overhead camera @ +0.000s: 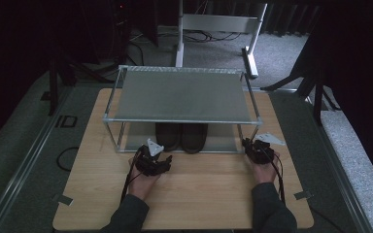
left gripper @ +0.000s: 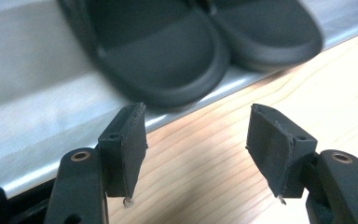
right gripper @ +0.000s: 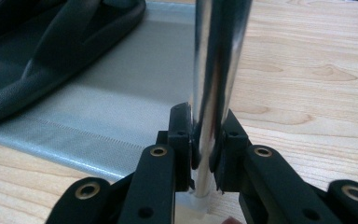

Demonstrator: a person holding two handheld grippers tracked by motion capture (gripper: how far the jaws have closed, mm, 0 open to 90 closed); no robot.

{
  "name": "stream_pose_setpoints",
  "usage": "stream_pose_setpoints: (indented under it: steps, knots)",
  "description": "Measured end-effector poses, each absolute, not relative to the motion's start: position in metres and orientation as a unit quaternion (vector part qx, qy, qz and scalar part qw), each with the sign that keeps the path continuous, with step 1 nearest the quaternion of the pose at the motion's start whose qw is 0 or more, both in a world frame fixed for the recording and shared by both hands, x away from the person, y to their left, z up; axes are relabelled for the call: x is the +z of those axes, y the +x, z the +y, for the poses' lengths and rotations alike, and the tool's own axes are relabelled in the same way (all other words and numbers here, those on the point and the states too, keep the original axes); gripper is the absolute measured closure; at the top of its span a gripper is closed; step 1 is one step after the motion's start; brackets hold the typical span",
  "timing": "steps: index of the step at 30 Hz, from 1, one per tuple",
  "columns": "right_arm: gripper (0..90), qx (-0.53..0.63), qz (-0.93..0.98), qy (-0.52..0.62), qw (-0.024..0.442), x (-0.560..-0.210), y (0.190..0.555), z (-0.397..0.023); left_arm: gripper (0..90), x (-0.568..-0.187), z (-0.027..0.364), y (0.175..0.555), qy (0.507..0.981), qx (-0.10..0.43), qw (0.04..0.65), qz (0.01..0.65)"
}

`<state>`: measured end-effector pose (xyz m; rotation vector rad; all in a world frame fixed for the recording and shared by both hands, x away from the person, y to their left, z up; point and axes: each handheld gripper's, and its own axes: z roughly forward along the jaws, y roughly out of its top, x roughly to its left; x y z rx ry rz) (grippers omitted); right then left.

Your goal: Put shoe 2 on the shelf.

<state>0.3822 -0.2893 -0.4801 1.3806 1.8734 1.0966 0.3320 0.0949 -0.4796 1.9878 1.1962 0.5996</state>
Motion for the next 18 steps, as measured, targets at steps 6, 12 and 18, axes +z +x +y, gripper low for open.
stream_pose_setpoints:
  steps: [6,12,18]
  knots:
    - [78.7,0.411,0.699,0.514,0.281,-0.480,0.380,-0.290,37.9,-0.490,0.112,0.329,0.769,0.233,0.351,0.480]
    - [78.2,0.412,0.698,0.514,0.280,-0.479,0.378,-0.292,37.6,-0.497,0.118,0.331,0.766,0.229,0.343,0.493]
    - [78.2,0.413,0.699,0.513,0.278,-0.479,0.376,-0.293,37.5,-0.500,0.122,0.332,0.766,0.231,0.333,0.499]
